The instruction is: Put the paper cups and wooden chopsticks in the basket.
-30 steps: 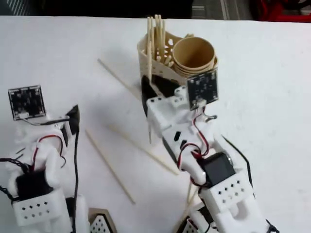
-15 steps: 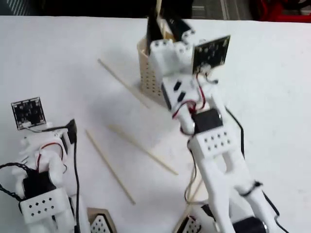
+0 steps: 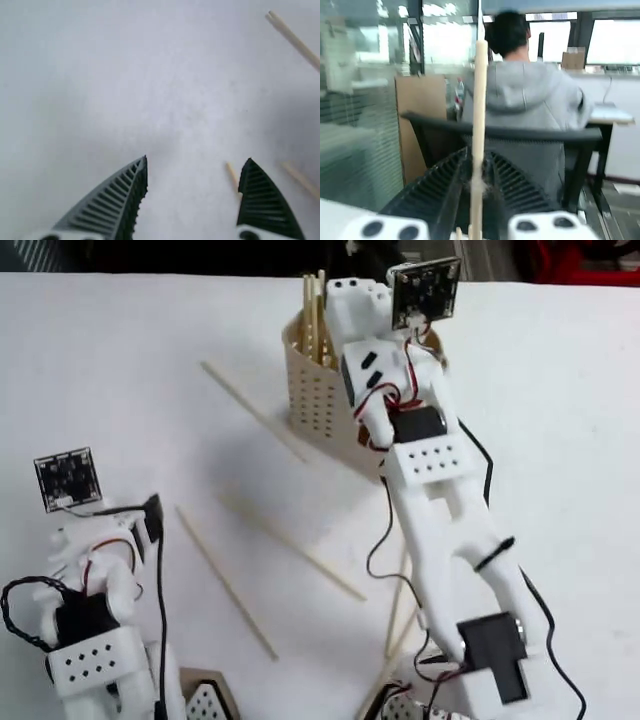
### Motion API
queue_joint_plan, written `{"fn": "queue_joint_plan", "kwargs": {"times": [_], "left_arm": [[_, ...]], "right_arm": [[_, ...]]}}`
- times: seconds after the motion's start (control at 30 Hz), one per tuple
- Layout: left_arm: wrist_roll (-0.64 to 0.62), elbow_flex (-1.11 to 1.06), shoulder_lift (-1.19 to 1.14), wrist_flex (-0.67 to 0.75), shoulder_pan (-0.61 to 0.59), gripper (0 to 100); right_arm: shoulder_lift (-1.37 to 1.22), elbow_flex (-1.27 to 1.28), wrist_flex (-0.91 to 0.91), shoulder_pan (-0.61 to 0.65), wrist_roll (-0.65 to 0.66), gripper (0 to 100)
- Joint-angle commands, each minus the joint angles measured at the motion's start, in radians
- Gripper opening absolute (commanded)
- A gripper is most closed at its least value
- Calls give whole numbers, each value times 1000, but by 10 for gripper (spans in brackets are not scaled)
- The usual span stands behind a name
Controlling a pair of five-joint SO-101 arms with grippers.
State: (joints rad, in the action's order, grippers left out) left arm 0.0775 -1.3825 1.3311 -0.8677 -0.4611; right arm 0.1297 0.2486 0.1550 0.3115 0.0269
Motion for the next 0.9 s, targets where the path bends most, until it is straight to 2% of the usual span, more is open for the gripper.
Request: {"fn": "queue_joint_plan", "kwargs": {"times": [0.0,0.2,0.37,0.47,0.57,0.67,0.87], "left_arm": [[9,6,12,14,-7,294],[9,5,12,12,-7,294],[9,-8,12,18,-7,294],[9,-8,12,18,-7,294],[11,-9,12,18,-7,294],[11,-9,12,18,-7,294],[11,-12,12,18,-7,294]], "right_arm": [[10,-66,-70,-2,6,183],[128,-241,-444,82,14,122],[213,-319,-740,226,18,92],[208,-311,-875,323,107,94],[148,-273,-929,389,199,94],[39,-261,-929,400,245,94],[-255,-370,-935,381,250,95]]}}
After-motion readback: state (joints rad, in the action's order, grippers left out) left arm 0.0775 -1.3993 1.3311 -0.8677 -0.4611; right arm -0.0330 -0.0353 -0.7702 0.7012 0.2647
